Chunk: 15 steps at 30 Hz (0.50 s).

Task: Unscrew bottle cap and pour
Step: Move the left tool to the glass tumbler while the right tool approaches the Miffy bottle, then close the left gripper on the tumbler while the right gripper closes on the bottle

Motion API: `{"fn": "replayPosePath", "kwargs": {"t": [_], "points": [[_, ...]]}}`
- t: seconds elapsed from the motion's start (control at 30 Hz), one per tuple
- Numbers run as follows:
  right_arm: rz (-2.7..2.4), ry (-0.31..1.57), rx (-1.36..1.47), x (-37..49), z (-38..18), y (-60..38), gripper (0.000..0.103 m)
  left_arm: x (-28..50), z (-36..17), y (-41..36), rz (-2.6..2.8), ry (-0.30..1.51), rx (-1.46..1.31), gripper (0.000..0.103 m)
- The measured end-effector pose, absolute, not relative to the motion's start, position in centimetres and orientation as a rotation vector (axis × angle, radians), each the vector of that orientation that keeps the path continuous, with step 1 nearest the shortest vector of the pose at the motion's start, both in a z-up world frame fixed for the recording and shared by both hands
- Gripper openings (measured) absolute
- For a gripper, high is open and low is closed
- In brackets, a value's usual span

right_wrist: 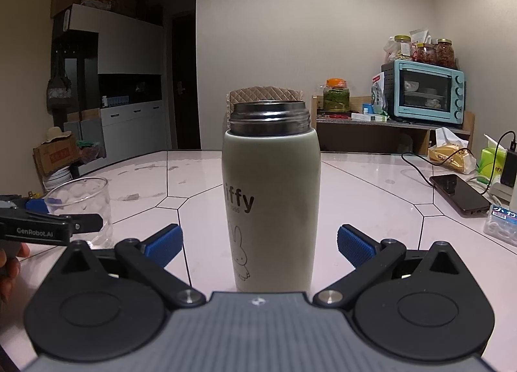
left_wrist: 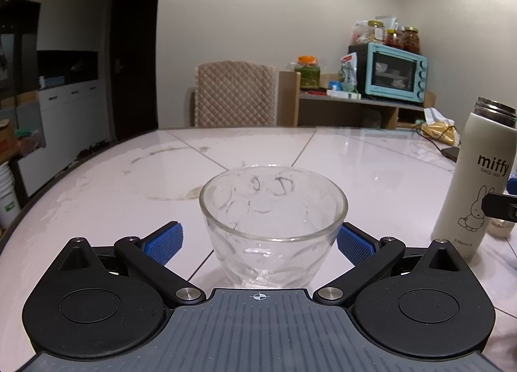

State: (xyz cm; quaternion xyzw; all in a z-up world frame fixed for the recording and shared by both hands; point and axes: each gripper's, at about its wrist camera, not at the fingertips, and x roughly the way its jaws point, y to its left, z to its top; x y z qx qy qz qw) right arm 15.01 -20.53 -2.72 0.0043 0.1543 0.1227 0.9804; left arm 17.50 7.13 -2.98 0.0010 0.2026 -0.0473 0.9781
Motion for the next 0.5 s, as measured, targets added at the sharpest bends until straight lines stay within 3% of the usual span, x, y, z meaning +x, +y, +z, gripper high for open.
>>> {"fn": "replayPosePath", "kwargs": {"t": [0.5], "points": [[0.233, 0.317, 0.016, 16.1, -3.1, -20.6, 0.103, 18.2, -3.1, 6.9, -0.152, 0.374, 0.026, 0.102]]}}
